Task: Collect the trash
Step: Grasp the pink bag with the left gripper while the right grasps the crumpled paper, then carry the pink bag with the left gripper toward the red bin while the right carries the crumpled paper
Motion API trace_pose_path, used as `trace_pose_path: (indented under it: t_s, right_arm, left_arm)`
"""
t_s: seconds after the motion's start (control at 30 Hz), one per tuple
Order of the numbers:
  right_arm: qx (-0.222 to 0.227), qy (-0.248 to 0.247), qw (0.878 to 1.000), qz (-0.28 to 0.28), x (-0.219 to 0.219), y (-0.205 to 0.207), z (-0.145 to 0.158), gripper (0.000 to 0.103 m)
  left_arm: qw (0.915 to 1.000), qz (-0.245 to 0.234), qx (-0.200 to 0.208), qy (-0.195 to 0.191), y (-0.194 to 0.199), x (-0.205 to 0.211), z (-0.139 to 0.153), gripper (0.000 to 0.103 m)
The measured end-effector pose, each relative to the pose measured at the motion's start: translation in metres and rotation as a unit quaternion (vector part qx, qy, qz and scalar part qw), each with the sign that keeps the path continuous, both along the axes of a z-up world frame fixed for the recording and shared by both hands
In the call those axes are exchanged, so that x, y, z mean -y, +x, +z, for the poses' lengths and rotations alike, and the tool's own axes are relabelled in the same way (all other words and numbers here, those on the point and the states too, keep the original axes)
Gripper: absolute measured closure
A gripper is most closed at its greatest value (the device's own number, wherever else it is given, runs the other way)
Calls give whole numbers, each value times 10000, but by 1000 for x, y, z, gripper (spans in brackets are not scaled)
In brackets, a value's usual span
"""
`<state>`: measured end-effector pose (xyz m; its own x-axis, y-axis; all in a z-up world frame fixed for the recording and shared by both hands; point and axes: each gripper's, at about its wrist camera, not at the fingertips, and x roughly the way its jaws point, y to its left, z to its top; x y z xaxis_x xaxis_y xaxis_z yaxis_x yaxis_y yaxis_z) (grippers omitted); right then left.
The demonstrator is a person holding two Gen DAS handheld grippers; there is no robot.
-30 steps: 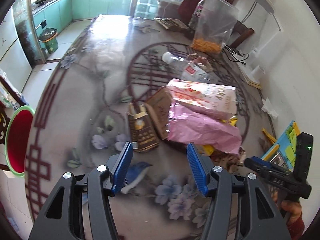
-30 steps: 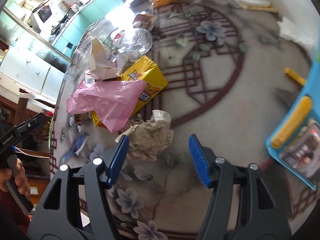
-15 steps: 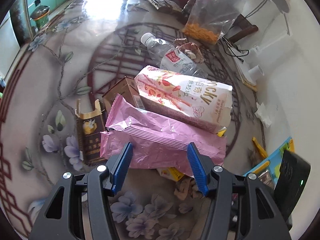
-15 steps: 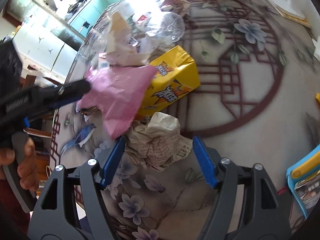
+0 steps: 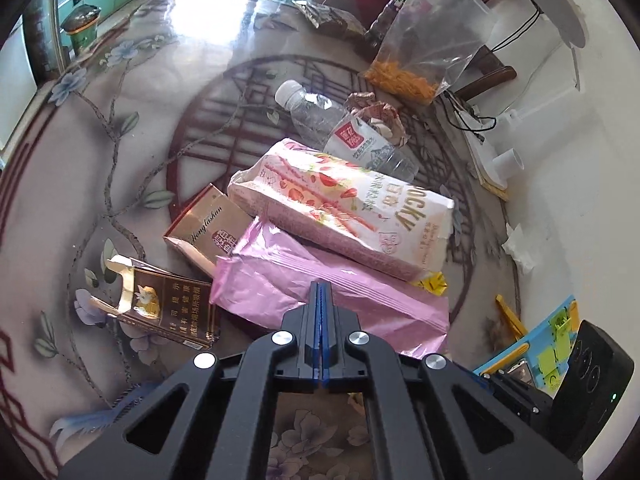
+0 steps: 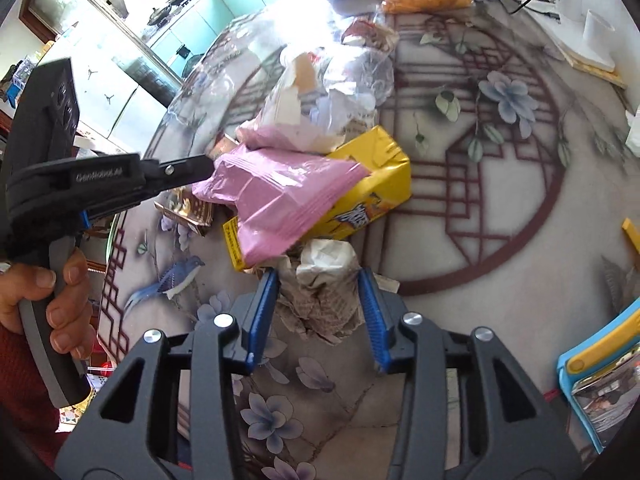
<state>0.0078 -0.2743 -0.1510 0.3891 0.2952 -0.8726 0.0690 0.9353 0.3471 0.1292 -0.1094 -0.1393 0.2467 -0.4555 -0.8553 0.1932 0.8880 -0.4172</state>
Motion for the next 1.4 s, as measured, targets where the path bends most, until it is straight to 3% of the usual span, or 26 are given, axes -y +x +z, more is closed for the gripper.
trace_pose_path:
  t_s: [0.23,0.37,0.4,0.43,0.47,0.53,0.63,0.73,0.87,1.0,1.03,1.13,1.23,1.4]
  right_arm:
    - [241,-62,9997,-86,9,-2,24,62]
    - [352,-155,9993,-30,9,-3,36,62]
    - [361,-175,9992,-20,9,-2,37,62]
    - [355,-187,9992,-18,9,-3,37,62]
    - [338,-191,9992,-24,9,-3,36,62]
    - [292,-196,9994,-33,9,-3,34,62]
    - [242,-171,9996,-37,7,-5,31,62]
    - [219,-170,9996,-19,5,-7,30,62]
    - [213,-168,9996,-48,6,-9,29,62]
    - [238,-157,9995,-96,9,-12,31,62]
    - [241,-155,9995,-110,9,-12,31,62]
    - [241,-142,9995,-147,12,-14,30,62]
    - [248,-118,9995,-171,14,-15,31,62]
    - [338,-63,9991,-238,17,-18,38,62]
  left_arm:
    - [9986,-56,510,160,-12,-11,29,103]
    - [9971,-307,616,323,-13,-5,30,103]
    - [9966,-381,644,356,-14,-5,30,84]
    - [9951,-516,718,443,-16,-2,30,47]
    - [9934,-620,821,500,-19,1,30,34]
    - [9869,-982,1109,646,-26,10,28,31]
    - [9701,-1612,1422,1126,-35,26,20,30]
    - [9570,-2077,1505,1356,-39,39,11,30]
    - [9528,-2274,1342,1497,-33,48,-4,31]
    - [9650,-2117,973,1204,-24,45,-15,43]
    - [9685,-2061,908,1059,-23,43,-14,56]
    - [9726,-1971,854,894,-21,41,-8,79]
    - [9726,-1950,897,892,-23,39,-5,89]
    - [9817,-1520,930,667,-26,24,8,90]
